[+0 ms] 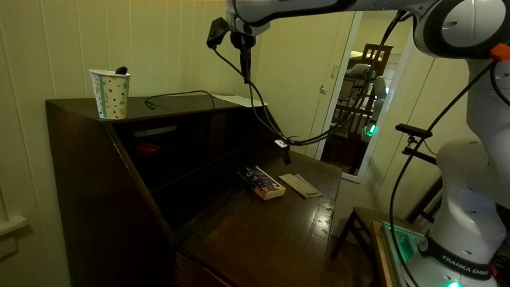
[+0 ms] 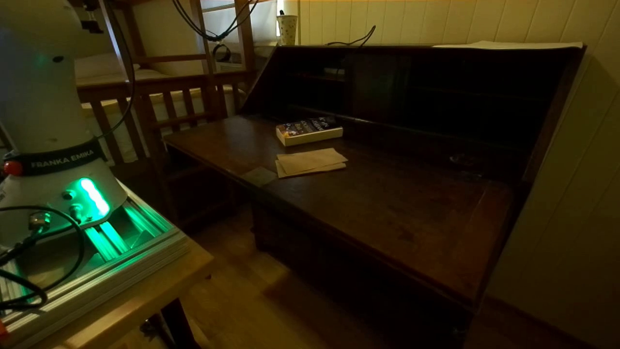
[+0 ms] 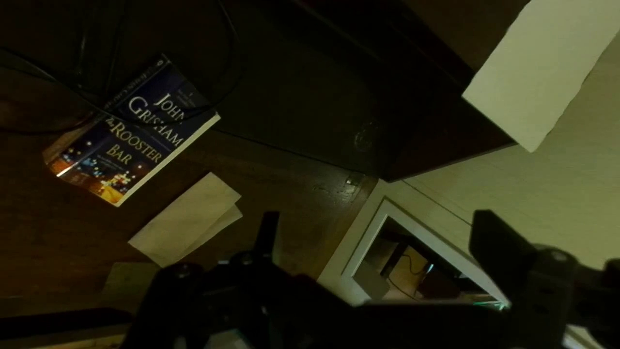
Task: Put the cable on the top of the cabinet
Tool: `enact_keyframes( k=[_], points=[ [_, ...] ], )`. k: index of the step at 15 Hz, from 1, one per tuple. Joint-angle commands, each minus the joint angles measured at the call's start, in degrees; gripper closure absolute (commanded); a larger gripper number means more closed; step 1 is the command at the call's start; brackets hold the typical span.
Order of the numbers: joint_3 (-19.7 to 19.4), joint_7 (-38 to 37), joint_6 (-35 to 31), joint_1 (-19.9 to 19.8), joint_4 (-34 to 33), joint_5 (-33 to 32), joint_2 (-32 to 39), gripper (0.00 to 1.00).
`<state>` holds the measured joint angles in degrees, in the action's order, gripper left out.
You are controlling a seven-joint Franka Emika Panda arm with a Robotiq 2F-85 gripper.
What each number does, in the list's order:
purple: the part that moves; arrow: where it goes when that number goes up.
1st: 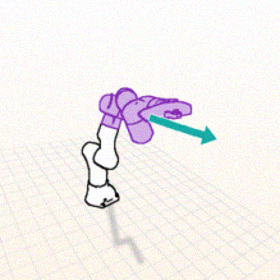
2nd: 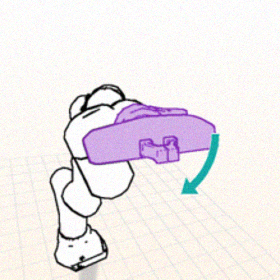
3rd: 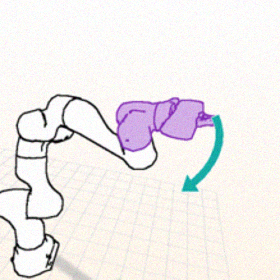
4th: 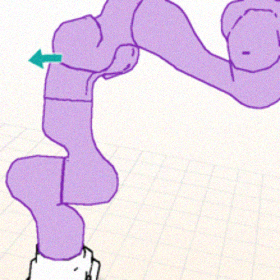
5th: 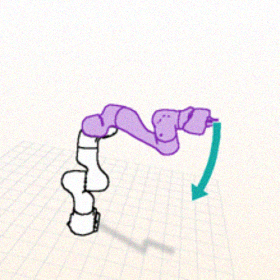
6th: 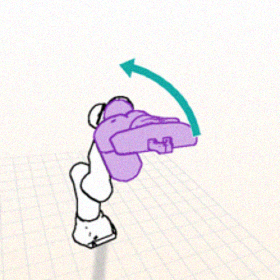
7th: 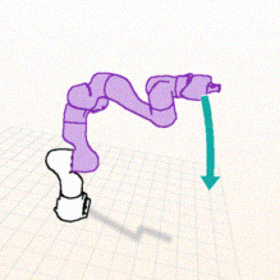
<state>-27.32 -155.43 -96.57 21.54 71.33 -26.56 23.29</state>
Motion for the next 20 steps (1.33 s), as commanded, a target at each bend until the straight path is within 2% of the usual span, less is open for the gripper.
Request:
enact_keyframes(
  k=[1,3,6,7,8,9,11,13,15,20],
  points=[
    [-4.11,-2.47,-1.15,3.99,12.29,4.24,-5.36,0.00],
    [-6.34,-2.47,-1.49,6.52,17.49,5.93,-6.83,0.00],
    [-13.48,-2.46,-1.64,14.19,24.30,6.75,-7.58,0.00],
    [-12.87,-2.46,-1.78,15.26,27.97,5.82,-9.32,0.00],
    [-1.64,-2.11,1.12,3.39,19.40,2.37,-6.31,0.00],
    [-12.05,-0.05,-0.08,12.81,22.20,5.76,-5.00,0.00],
    [-12.33,-0.12,-0.19,14.21,24.74,5.76,-5.91,0.00],
    [-14.22,-2.82,-6.31,16.41,26.40,4.95,-8.37,0.00],
    [-20.77,-1.78,-9.82,20.78,25.33,10.11,-5.84,0.00],
    [-38.96,-2.13,-11.19,34.90,28.46,27.23,-3.37,0.00]
  ],
)
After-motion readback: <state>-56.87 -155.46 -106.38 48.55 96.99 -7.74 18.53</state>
